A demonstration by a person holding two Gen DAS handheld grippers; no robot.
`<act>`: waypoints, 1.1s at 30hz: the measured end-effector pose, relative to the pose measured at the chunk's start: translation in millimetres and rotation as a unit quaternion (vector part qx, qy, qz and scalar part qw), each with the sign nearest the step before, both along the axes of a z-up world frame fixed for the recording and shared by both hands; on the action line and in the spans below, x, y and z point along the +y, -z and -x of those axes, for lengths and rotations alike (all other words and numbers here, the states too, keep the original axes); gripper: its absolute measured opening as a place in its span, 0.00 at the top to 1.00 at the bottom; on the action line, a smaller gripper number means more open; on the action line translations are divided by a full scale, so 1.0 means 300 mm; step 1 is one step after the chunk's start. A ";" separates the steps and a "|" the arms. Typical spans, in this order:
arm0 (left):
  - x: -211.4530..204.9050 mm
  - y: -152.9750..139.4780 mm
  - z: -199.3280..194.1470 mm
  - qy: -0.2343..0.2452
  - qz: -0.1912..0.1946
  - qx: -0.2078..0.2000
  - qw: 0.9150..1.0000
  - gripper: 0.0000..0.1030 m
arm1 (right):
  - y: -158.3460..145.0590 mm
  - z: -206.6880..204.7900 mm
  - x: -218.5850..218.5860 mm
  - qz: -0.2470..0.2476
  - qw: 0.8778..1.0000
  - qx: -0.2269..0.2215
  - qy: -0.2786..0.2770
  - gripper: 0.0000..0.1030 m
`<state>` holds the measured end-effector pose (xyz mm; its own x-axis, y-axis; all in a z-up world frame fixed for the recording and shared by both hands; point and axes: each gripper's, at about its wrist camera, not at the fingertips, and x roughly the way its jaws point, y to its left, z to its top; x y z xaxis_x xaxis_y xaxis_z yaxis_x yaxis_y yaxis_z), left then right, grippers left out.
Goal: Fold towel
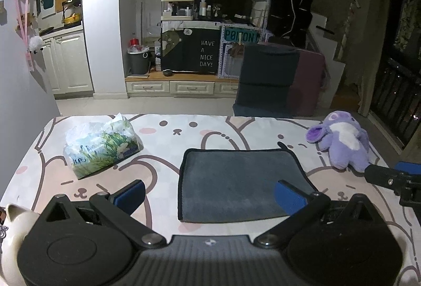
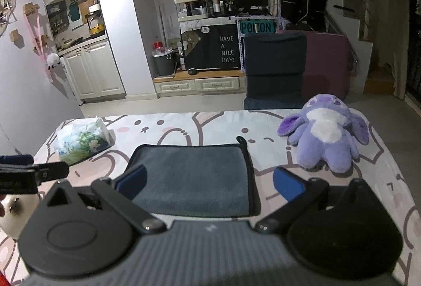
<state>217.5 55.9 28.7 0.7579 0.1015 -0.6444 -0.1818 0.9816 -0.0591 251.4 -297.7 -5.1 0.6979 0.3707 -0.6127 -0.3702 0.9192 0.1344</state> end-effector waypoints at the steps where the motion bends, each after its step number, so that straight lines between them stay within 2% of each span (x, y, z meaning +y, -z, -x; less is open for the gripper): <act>1: -0.005 -0.002 0.010 0.001 0.000 0.000 1.000 0.00 | -0.007 0.015 -0.007 -0.003 1.000 -0.001 -0.002 0.00; 15: -0.066 -0.026 0.132 0.013 0.003 0.000 1.000 0.00 | -0.056 0.162 -0.074 -0.008 1.000 -0.018 -0.010 0.00; 33: -0.106 -0.031 0.310 0.041 0.008 -0.022 0.999 0.00 | -0.045 0.305 -0.124 -0.010 0.999 -0.030 -0.018 0.00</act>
<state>124.5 24.0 37.9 0.7914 0.0288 -0.6106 -0.0981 0.9919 -0.0805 159.9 -335.0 8.6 0.7184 0.4090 -0.5627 -0.4116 0.9020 0.1300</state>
